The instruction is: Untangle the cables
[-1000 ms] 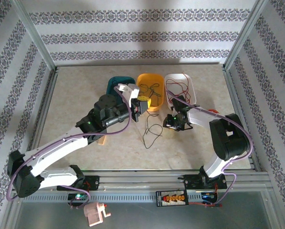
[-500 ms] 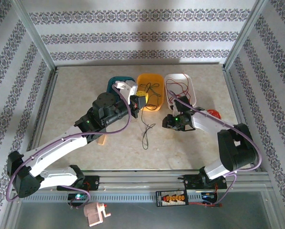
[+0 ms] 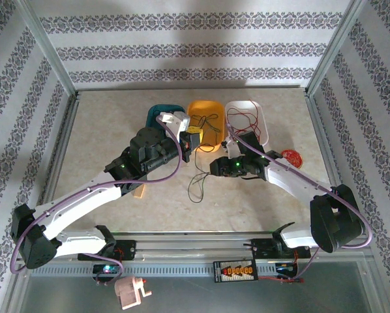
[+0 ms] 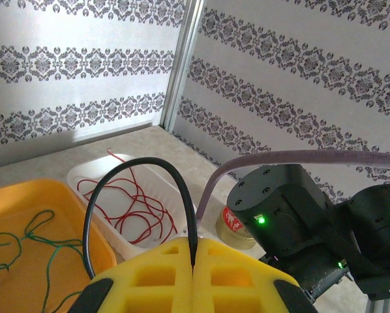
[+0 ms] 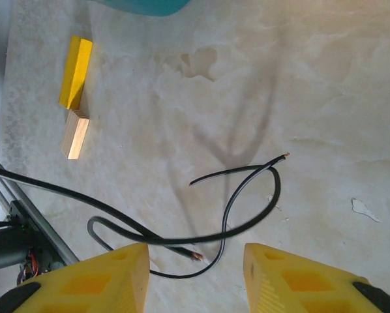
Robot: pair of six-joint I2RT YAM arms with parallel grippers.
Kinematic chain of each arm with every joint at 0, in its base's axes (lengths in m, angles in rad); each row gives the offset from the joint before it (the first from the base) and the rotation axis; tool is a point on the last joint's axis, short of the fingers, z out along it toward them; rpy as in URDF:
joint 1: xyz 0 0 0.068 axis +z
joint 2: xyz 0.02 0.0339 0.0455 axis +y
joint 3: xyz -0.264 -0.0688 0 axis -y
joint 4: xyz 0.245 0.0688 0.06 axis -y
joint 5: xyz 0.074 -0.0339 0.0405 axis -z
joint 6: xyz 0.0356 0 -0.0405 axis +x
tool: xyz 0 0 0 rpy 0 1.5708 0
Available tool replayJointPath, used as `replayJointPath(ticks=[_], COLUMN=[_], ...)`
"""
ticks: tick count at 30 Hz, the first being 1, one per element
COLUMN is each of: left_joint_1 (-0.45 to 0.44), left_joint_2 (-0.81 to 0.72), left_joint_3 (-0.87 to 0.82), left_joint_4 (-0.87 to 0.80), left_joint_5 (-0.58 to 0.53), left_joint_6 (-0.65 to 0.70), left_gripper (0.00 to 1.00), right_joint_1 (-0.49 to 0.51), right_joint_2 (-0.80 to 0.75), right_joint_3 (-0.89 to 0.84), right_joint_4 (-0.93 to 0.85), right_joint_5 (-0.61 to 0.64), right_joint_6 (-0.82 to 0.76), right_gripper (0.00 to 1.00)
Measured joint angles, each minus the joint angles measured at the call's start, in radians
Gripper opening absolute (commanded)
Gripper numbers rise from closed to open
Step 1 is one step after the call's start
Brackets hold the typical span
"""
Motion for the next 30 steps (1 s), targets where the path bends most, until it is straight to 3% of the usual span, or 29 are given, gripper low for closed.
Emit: replayJointPath(ticks=[9, 21, 30], left_joint_1=[0.0, 0.0, 0.0], left_joint_2=[0.0, -0.021, -0.074], left_joint_3=[0.0, 0.0, 0.0], left_joint_4=[-0.003, -0.002, 0.025], left_joint_5=[0.0, -0.053, -0.09], left_joint_6=[0.0, 0.001, 0.003], left_gripper=[0.0, 0.0, 0.0], right_joint_1=[0.04, 0.074, 0.074], right_joint_2=[0.063, 0.208, 0.307], right_joint_3=[0.032, 0.074, 0.109], right_joint_4=[-0.021, -0.155, -0.226], right_joint_5=[0.009, 0.24, 0.315], right_joint_6=[-0.01, -0.054, -0.054], right_gripper=[0.46, 0.45, 0.44])
